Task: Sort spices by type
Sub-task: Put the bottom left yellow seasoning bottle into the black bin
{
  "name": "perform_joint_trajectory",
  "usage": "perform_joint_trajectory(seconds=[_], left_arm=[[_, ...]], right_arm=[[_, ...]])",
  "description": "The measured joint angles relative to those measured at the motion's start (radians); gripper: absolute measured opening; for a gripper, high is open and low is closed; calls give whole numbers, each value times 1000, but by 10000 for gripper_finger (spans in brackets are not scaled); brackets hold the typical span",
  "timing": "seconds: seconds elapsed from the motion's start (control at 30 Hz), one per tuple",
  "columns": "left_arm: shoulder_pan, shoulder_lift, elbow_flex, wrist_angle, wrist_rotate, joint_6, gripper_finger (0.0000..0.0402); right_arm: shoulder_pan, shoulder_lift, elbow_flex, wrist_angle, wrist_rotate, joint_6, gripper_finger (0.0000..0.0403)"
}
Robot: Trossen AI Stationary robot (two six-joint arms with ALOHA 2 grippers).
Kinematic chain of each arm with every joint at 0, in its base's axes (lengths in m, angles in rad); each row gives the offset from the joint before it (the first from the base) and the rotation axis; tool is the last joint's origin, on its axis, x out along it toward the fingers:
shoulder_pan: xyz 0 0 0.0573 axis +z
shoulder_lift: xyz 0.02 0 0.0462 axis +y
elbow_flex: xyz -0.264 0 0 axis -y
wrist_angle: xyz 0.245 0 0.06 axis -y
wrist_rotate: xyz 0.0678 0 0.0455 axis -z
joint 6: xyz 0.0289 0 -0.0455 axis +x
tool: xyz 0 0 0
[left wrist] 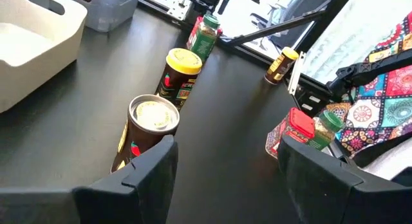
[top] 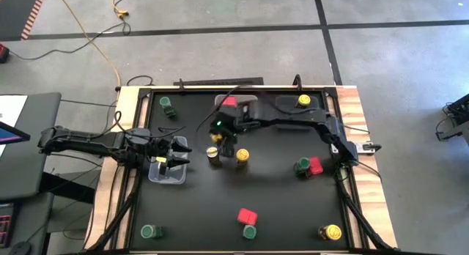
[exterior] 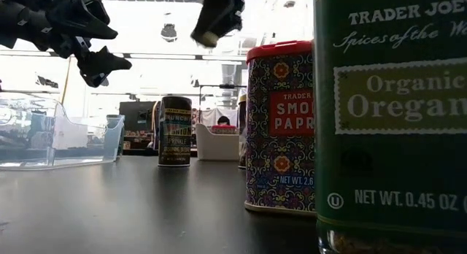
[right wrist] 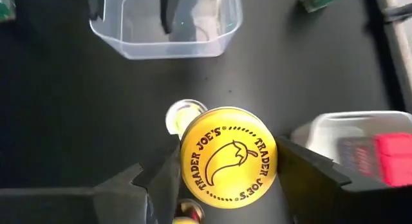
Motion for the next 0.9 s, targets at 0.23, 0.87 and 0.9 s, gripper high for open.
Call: perform_joint_trajectory(seconds=[0.23,0.87,0.9], left_arm=[[0,0,0,-1,-1,36,253],[0,0,0,-55,-1,48,253],[0,0,0,-55,-1,47,253]], right_arm=[[27,93,-1,55,-8,2,250],[8,157,-29,112,-69,30,250],[6,155,-42,126,-72,29,250]])
